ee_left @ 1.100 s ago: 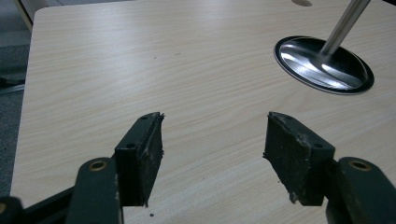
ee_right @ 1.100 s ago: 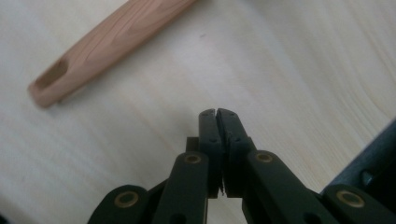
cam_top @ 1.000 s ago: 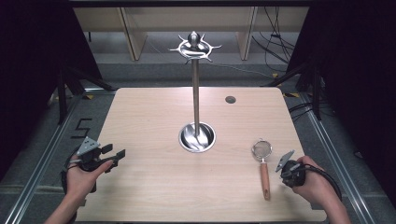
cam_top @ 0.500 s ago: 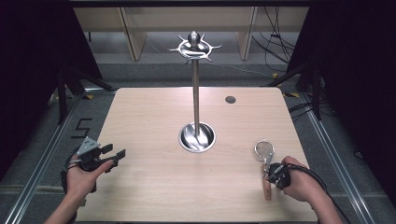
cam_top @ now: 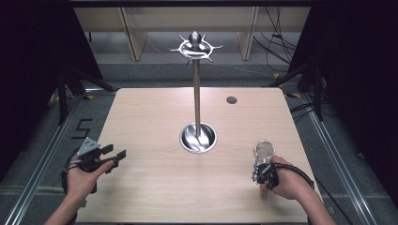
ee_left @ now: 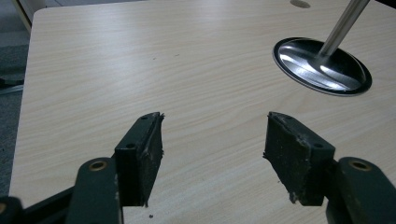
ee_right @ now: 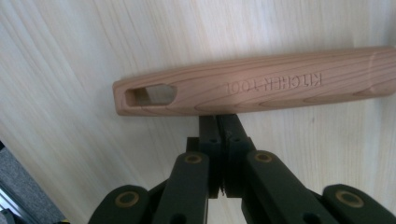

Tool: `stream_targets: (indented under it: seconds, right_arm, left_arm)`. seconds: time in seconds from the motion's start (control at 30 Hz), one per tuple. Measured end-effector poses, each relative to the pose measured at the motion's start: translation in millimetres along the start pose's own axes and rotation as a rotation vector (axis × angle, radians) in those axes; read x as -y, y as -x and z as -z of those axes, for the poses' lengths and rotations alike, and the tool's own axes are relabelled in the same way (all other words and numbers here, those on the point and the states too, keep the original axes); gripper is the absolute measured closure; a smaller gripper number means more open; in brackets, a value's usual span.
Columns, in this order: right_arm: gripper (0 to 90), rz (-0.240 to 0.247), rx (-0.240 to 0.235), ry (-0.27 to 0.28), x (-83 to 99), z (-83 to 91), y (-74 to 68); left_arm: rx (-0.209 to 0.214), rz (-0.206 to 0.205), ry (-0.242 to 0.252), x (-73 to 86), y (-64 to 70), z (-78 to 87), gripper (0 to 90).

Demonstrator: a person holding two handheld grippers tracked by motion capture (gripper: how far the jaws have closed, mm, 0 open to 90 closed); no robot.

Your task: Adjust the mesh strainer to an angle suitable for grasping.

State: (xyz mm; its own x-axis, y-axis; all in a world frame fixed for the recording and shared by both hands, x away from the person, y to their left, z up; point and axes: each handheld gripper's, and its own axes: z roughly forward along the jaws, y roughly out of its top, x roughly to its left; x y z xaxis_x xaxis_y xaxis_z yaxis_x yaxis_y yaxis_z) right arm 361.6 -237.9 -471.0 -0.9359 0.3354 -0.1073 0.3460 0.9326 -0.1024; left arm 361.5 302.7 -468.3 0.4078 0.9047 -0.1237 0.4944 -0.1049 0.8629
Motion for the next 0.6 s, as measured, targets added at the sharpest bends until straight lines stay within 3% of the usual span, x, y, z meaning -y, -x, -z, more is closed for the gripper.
stream_targets:
  seconds: [0.3, 0.6]
  right_arm:
    - [89.6, 0.064, -0.003, 0.037, -40.2, 1.5, -0.2]
    - [90.0, 0.079, 0.014, 0.099, -64.2, 4.4, 1.9]
  left_arm:
    - [0.001, 0.002, 0.001, -0.3, -0.8, 0.8, 35.9]
    - [0.005, -0.004, 0.001, -0.4, -0.8, 0.4, 35.9]
